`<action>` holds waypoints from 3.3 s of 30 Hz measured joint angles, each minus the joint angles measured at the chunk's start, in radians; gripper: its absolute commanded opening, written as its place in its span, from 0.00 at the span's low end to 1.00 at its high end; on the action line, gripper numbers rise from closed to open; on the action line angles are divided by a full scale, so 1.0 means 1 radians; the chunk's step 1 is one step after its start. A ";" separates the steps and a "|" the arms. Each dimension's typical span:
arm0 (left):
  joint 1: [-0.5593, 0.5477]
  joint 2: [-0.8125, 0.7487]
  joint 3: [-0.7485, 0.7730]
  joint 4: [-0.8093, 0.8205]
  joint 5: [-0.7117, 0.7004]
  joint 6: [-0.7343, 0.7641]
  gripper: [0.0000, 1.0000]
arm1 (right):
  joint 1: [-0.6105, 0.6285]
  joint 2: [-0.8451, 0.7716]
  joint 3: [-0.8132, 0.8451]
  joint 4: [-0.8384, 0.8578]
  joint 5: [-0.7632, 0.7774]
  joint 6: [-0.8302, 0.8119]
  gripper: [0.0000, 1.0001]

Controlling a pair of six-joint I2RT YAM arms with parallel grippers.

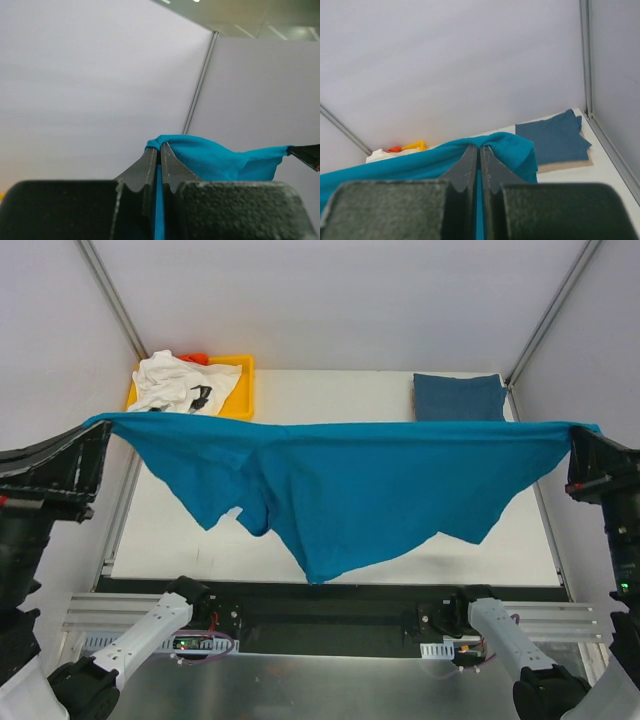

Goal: Fold and stack the t-shirts
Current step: Flatten out the tshirt, then fold the flattened tshirt in 1/3 of the way

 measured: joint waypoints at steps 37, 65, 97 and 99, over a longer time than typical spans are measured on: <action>0.249 1.379 -0.169 0.114 0.104 0.018 0.00 | -0.063 1.036 -0.531 0.241 -0.127 -0.023 0.05; 0.249 0.940 -0.671 0.214 0.193 -0.230 0.00 | -0.065 1.034 -0.490 0.219 -0.125 -0.034 0.08; 0.187 0.305 -1.078 0.041 0.085 -0.487 0.00 | -0.065 0.987 -0.468 0.173 -0.089 -0.052 0.11; 0.182 0.297 -1.102 0.032 0.096 -0.494 0.00 | -0.065 0.987 -0.464 0.157 -0.079 -0.059 0.13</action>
